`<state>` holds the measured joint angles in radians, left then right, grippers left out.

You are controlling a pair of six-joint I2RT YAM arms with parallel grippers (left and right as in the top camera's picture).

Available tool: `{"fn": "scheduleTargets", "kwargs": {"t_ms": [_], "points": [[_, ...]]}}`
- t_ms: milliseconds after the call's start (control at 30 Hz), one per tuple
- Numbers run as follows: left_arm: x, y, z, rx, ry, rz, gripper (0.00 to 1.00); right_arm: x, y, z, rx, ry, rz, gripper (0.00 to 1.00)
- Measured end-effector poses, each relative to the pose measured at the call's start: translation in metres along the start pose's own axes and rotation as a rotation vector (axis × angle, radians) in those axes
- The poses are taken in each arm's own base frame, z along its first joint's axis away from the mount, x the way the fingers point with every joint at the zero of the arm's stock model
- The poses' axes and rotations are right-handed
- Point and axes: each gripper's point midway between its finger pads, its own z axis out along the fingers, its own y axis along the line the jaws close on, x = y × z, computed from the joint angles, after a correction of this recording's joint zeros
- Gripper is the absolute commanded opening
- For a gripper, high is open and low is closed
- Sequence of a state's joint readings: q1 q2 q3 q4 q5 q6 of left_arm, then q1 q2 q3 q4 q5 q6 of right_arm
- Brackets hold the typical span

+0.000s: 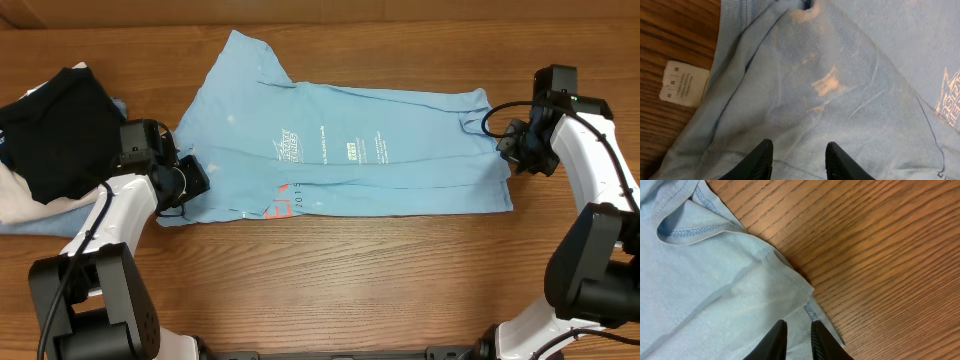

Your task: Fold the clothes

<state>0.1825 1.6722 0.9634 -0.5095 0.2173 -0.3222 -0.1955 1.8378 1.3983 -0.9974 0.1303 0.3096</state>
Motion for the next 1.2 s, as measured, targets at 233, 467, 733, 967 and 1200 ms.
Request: {"fn": "scheduleTargets", "kwargs": {"t_ms": [233,467,733,967,1200], "points": [[0.001,-0.004,0.0,0.021,0.007,0.001,0.44,0.004,-0.002,0.0,0.007,0.017,-0.002,0.21],[0.018,-0.009,-0.001,0.049,0.077,0.005,0.47,0.015,-0.005,0.009,0.017,0.043,-0.007,0.33],[0.029,-0.02,0.001,0.055,0.107,0.067,0.58,0.017,-0.005,0.012,0.015,0.049,-0.006,0.33],[0.032,-0.03,0.004,0.048,0.102,0.111,0.58,0.018,-0.002,0.012,-0.002,0.055,-0.005,0.33],[0.035,-0.028,0.005,0.006,0.106,0.127,0.58,0.02,-0.001,0.012,-0.009,0.065,-0.006,0.36]]}}
